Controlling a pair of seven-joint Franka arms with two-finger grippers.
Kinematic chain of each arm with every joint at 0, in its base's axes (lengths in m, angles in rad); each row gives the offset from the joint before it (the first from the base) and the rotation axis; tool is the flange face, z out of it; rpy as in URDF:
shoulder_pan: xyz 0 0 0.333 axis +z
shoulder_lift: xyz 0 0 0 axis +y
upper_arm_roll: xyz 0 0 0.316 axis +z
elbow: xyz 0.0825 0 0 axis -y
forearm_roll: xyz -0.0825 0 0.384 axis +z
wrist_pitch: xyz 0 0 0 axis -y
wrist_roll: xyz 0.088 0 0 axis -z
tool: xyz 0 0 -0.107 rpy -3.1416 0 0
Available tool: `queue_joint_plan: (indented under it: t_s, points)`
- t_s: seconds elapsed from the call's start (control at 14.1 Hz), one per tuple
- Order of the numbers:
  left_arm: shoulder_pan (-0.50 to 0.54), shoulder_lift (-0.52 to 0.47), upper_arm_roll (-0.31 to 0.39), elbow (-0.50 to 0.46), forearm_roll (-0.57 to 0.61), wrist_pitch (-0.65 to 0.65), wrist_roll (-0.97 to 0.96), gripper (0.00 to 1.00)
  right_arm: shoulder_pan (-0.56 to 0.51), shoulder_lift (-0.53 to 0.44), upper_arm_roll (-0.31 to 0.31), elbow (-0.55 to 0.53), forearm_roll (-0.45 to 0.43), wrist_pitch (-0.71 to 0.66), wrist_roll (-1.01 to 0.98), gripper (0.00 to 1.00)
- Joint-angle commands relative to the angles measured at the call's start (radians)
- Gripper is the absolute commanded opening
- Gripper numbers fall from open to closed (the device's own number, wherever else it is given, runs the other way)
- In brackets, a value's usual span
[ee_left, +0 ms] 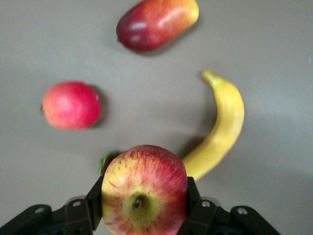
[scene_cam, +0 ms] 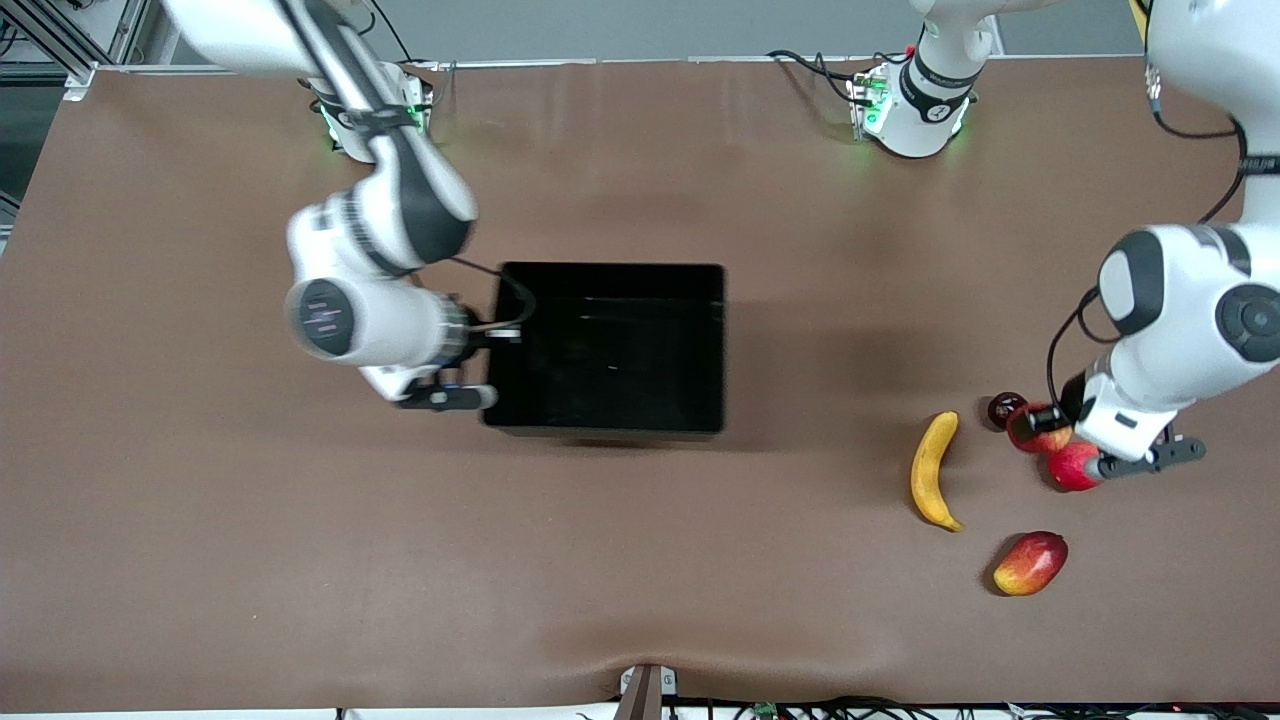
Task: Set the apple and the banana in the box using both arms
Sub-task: 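Push the box with the right gripper while the left gripper lifts the apple, then carry the apple over the box with the left gripper while the right gripper withdraws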
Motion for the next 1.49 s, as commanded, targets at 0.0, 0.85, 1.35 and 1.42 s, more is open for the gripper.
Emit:
queue_joint_plan:
  t_s: [0.0,0.85,1.35,1.42]
  points:
    - [0.007,-0.141,-0.034,-0.104,0.001,-0.062,-0.038,0.00,0.082,0.075,-0.014,0.012,0.058,0.113,0.037,0.00]
    - [0.001,-0.261,-0.428,-0.273,0.008,0.045,-0.467,0.00,0.099,0.168,-0.068,0.293,0.038,-0.106,0.144,1.00]
    - [-0.086,-0.086,-0.526,-0.252,0.126,0.202,-0.530,0.00,-0.172,0.164,-0.085,0.547,-0.010,-0.469,0.071,1.00]
    - [-0.105,-0.045,-0.526,-0.237,0.163,0.205,-0.530,0.00,-0.217,0.161,-0.085,0.567,-0.011,-0.506,0.043,1.00]
